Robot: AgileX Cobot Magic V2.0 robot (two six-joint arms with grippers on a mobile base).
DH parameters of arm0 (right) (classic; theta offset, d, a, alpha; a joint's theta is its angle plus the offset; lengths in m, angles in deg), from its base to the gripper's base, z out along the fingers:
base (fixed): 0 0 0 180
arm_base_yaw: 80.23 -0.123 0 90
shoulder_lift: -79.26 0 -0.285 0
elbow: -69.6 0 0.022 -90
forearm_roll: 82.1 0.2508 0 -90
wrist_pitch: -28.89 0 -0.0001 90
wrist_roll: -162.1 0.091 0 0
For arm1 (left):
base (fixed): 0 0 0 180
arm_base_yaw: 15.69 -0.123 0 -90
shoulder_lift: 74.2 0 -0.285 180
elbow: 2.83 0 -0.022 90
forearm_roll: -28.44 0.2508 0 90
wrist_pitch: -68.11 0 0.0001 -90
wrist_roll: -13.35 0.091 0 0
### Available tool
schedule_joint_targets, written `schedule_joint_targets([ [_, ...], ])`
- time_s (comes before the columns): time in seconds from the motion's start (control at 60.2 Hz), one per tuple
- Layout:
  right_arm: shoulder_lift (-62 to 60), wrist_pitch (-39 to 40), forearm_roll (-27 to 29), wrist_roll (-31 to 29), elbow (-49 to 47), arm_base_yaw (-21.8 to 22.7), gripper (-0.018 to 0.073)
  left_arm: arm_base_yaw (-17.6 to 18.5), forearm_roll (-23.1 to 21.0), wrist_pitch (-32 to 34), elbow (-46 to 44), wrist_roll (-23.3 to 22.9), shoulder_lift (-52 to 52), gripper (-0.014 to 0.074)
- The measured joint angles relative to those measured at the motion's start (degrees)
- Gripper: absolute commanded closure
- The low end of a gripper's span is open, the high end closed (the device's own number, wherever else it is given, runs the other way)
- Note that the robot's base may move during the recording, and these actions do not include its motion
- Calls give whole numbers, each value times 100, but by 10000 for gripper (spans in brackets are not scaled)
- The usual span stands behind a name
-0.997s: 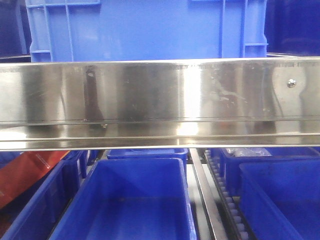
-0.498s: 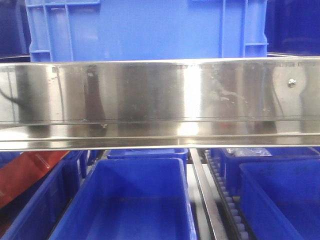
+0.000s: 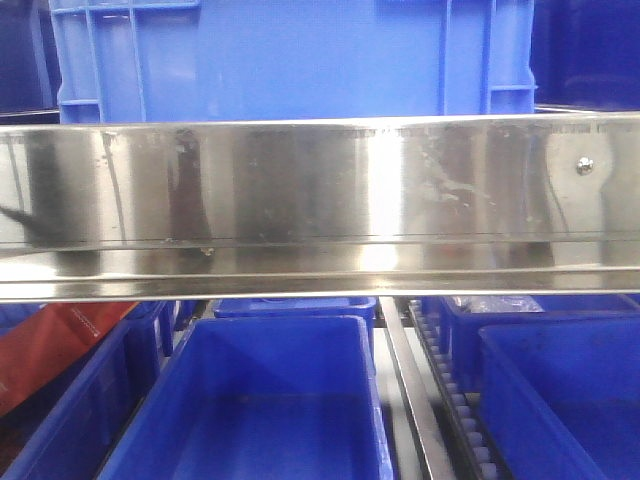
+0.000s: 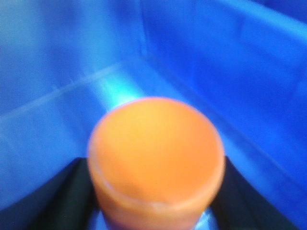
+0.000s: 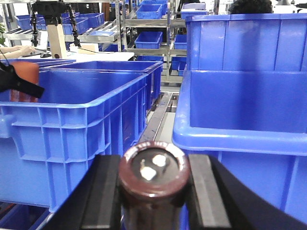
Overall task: Place cylindrical capacitor in blue bin on shelf
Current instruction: 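Open both grippers to drop the cylinders into the blue bin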
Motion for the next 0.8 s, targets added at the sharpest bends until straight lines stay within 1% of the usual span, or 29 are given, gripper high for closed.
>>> schedule_joint_targets([
  [0.05, 0, 0, 0, 0, 0, 0, 721, 0, 0, 0, -11, 0, 0, 47],
  [0.149, 0, 14, 0, 0, 0, 0, 721, 0, 0, -60, -11, 0, 13, 46],
  [0.249, 0, 25, 0, 0, 0, 0, 721, 0, 23, -235, -11, 0, 83, 55],
  [0.299, 0, 25, 0, 0, 0, 0, 721, 0, 73, -335, -11, 0, 167, 76],
  [0.332, 0, 25, 0, 0, 0, 0, 721, 0, 125, -419, -18, 0, 223, 110],
  [0.415, 0, 3, 0, 0, 0, 0, 721, 0, 271, -687, -18, 0, 438, 241],
  [0.432, 0, 4, 0, 0, 0, 0, 721, 0, 297, -744, -18, 0, 479, 287],
  [0.482, 0, -24, 0, 0, 0, 0, 721, 0, 389, -953, -18, 0, 618, 387],
  [0.532, 0, -75, 0, 0, 0, 0, 721, 0, 452, -1229, -18, 0, 799, 519],
  [0.598, 0, -126, 0, 0, -26, 0, 721, 0, 482, -1628, -23, 0, 1083, 637],
  [0.664, 35, -172, 0, 0, -113, 0, 721, 0, 499, -1893, -23, -15, 1321, 707],
  [0.731, 128, -239, 0, 0, -268, 0, 721, 0, 513, -2099, -23, -86, 1644, 707],
  [0.797, 266, -293, 0, 0, -435, 0, 721, 0, 526, -2137, 88, -137, 1972, 706],
])
